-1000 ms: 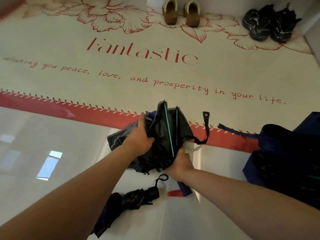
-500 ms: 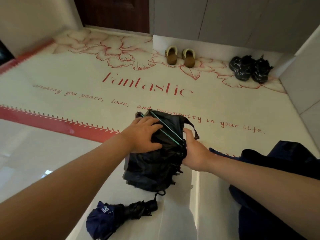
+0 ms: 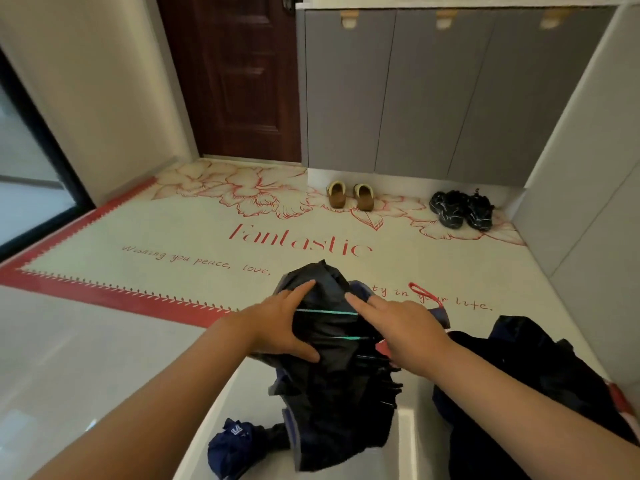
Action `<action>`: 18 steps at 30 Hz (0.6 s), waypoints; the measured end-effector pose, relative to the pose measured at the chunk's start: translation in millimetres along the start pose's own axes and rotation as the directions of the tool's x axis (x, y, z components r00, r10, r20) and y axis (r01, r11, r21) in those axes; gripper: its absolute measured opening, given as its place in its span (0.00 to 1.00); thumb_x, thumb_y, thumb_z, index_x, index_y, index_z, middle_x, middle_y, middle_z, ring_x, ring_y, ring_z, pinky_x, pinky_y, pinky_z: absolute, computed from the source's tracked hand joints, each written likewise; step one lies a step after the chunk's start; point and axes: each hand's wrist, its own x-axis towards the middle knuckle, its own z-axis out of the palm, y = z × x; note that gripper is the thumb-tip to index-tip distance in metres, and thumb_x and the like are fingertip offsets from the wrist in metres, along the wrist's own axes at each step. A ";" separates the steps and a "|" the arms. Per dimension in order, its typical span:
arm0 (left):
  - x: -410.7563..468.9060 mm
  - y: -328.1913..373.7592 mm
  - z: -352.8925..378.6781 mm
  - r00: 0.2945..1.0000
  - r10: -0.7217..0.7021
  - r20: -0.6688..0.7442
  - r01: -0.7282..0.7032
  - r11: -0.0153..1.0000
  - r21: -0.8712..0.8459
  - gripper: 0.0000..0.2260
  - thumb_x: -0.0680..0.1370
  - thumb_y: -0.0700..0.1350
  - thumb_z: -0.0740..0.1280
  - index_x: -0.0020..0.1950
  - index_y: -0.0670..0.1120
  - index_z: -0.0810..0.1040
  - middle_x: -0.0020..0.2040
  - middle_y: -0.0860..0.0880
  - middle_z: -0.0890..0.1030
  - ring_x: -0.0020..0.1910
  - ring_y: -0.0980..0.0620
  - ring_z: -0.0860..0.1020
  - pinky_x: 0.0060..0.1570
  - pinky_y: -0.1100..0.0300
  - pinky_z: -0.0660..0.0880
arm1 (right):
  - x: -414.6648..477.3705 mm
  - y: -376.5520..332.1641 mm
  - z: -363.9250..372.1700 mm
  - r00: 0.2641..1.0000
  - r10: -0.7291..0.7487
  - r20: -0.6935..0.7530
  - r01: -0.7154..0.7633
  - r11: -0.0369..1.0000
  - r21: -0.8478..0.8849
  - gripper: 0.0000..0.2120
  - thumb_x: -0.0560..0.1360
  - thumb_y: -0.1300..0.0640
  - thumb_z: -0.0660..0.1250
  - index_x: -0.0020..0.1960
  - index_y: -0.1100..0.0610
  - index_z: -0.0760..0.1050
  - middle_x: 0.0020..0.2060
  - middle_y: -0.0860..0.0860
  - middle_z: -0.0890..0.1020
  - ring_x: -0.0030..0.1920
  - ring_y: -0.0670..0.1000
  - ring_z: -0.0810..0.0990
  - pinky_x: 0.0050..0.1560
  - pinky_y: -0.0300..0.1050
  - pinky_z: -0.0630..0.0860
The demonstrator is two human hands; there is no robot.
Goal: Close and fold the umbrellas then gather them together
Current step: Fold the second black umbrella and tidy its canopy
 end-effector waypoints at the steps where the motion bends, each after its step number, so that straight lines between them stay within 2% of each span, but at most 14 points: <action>1: -10.7 2.1 2.9 1.000 -0.001 -0.014 0.001 1.000 -0.017 0.59 0.60 0.70 0.75 0.78 0.63 0.39 0.79 0.51 0.56 0.76 0.47 0.60 0.73 0.45 0.63 | -8.1 -2.2 -4.8 1.000 -0.005 -0.025 0.004 1.000 -0.022 0.48 0.68 0.65 0.75 0.80 0.44 0.55 0.59 0.48 0.75 0.44 0.54 0.80 0.37 0.47 0.67; 3: -29.3 4.9 10.8 0.999 -0.005 -0.040 0.007 0.999 0.047 0.61 0.56 0.75 0.73 0.78 0.64 0.39 0.79 0.52 0.53 0.76 0.46 0.58 0.73 0.44 0.63 | -21.4 -5.6 -10.6 0.998 -0.005 -0.057 0.004 1.000 -0.011 0.49 0.61 0.67 0.78 0.76 0.43 0.64 0.53 0.48 0.75 0.36 0.54 0.77 0.32 0.46 0.66; 4: -37.1 6.4 15.3 0.999 -0.003 -0.052 0.008 0.994 0.106 0.63 0.53 0.78 0.70 0.78 0.64 0.38 0.79 0.52 0.50 0.77 0.45 0.55 0.74 0.42 0.61 | -25.4 -6.7 -12.2 0.998 -0.014 -0.068 0.014 1.000 -0.004 0.49 0.59 0.68 0.78 0.74 0.43 0.66 0.53 0.49 0.74 0.33 0.54 0.76 0.30 0.46 0.68; 7: -50.2 14.6 26.7 0.995 0.017 -0.101 0.009 0.967 0.253 0.67 0.52 0.78 0.70 0.79 0.60 0.34 0.80 0.51 0.44 0.79 0.44 0.48 0.76 0.41 0.55 | -30.8 -12.2 -22.8 0.986 -0.059 -0.153 0.057 0.998 -0.020 0.48 0.54 0.70 0.78 0.70 0.44 0.71 0.64 0.53 0.72 0.32 0.55 0.79 0.26 0.47 0.74; 9: -51.2 22.4 32.5 0.980 0.040 -0.196 0.026 0.946 0.323 0.64 0.56 0.74 0.72 0.80 0.55 0.39 0.80 0.49 0.53 0.78 0.44 0.55 0.75 0.44 0.57 | -32.8 -15.2 -26.4 0.972 -0.105 -0.209 0.097 0.994 -0.049 0.47 0.52 0.70 0.79 0.68 0.47 0.74 0.67 0.54 0.73 0.35 0.54 0.81 0.26 0.47 0.75; 11: -48.2 28.5 36.0 0.947 0.076 -0.313 0.044 0.932 0.359 0.56 0.60 0.72 0.71 0.80 0.51 0.51 0.73 0.49 0.68 0.70 0.46 0.68 0.70 0.49 0.64 | -35.2 -14.7 -24.0 0.958 -0.161 -0.238 0.154 0.987 -0.048 0.44 0.55 0.70 0.79 0.69 0.50 0.73 0.64 0.54 0.76 0.39 0.54 0.82 0.28 0.48 0.76; 13: -44.8 31.9 36.1 0.908 0.128 -0.399 0.040 0.922 0.386 0.44 0.63 0.70 0.70 0.74 0.52 0.66 0.61 0.50 0.76 0.59 0.48 0.75 0.61 0.54 0.70 | -36.8 -14.4 -21.4 0.937 -0.212 -0.279 0.208 0.977 -0.045 0.42 0.59 0.71 0.77 0.70 0.51 0.71 0.61 0.53 0.76 0.41 0.55 0.81 0.30 0.50 0.76; 16: -46.6 38.1 31.3 0.892 0.146 -0.429 0.024 0.930 0.366 0.27 0.65 0.65 0.69 0.60 0.54 0.75 0.51 0.53 0.78 0.51 0.51 0.76 0.47 0.56 0.76 | -38.1 -14.2 -22.8 0.912 -0.245 -0.328 0.245 0.969 -0.044 0.40 0.61 0.69 0.78 0.70 0.52 0.73 0.57 0.53 0.77 0.39 0.54 0.79 0.30 0.49 0.75; 18: -47.0 40.9 27.9 0.894 0.147 -0.424 0.029 0.924 0.382 0.23 0.65 0.64 0.70 0.55 0.53 0.76 0.49 0.54 0.78 0.49 0.51 0.77 0.45 0.56 0.77 | -38.6 -14.9 -26.0 0.922 -0.211 -0.324 0.219 0.976 -0.012 0.41 0.61 0.68 0.79 0.71 0.52 0.73 0.58 0.53 0.77 0.38 0.53 0.78 0.31 0.46 0.74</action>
